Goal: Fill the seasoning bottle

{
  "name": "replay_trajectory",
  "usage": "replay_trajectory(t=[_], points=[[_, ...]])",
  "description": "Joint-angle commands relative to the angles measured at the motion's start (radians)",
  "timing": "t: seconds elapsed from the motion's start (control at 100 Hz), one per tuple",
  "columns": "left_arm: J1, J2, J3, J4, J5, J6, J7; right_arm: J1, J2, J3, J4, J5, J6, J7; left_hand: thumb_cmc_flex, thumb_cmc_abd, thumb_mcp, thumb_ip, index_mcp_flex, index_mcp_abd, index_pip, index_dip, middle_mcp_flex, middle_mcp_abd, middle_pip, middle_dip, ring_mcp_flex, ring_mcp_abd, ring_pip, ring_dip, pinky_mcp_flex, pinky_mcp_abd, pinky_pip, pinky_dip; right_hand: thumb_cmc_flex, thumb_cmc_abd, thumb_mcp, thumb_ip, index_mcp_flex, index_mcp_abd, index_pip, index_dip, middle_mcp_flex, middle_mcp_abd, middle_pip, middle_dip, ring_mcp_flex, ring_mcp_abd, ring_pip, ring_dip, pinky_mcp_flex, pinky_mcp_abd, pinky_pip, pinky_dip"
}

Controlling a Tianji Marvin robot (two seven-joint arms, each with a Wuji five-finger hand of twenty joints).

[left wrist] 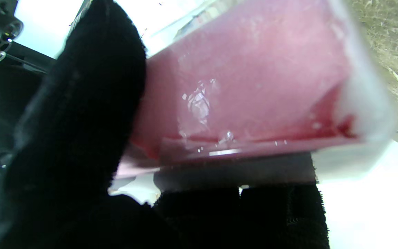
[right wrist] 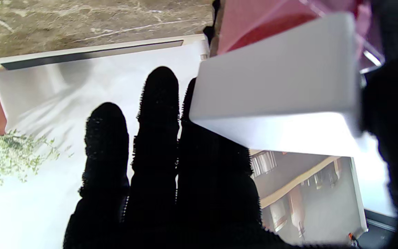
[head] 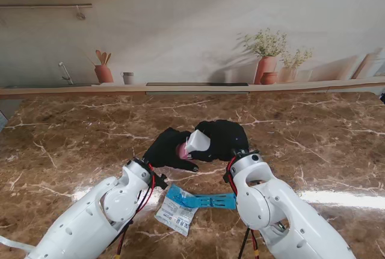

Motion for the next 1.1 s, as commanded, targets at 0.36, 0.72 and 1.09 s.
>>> replay_trajectory(t=[0.36, 0.72, 1.09], points=[[0.003, -0.009, -0.001, -0.019, -0.003, -0.002, 0.006, -0.03, 0.015, 0.011, -0.039, -0.019, 0.028, 0.087, 0.257, 0.381, 0.399, -0.017, 0.218, -0.267, 0.32, 0.097, 0.064, -0.118, 0.064, 0.031, 0.08, -0.068, 0.165, 0.061, -0.022, -0.057, 0.041, 0.016, -0.137, 0.444, -0.295, 0.146, -0.347, 0.065, -0.336, -0.213, -0.294, 0.007, -0.213, -0.197, -0.251, 0.022, -0.3, -0.13, -0.139, -0.044, -0.174, 0.046], [0.01, -0.004, -0.01, -0.029, -0.001, 0.0, -0.005, -0.105, 0.016, 0.105, -0.127, -0.047, -0.044, 0.057, 0.256, 0.38, 0.397, -0.017, 0.219, -0.269, 0.322, 0.097, 0.066, -0.118, 0.065, 0.032, 0.082, -0.068, 0.167, 0.06, -0.016, -0.056, 0.045, 0.018, -0.222, 0.401, -0.193, 0.179, -0.474, 0.073, -0.401, -0.214, -0.602, 0.04, -0.345, -0.309, -0.576, 0.035, -0.52, -0.288, -0.357, -0.009, -0.527, -0.004], [0.019, -0.001, -0.02, -0.042, 0.016, -0.006, 0.004, -0.141, 0.049, 0.279, -0.179, 0.09, -0.356, 0.28, 0.255, 0.378, 0.402, -0.018, 0.224, -0.271, 0.324, 0.098, 0.07, -0.12, 0.067, 0.033, 0.086, -0.068, 0.168, 0.059, -0.017, -0.053, 0.048, 0.019, 0.279, 0.234, -0.124, 0.57, -0.432, 0.1, -0.345, -0.156, -0.621, 0.017, -0.342, -0.298, -0.725, -0.047, -0.549, -0.316, -0.491, -0.016, -0.676, 0.09]])
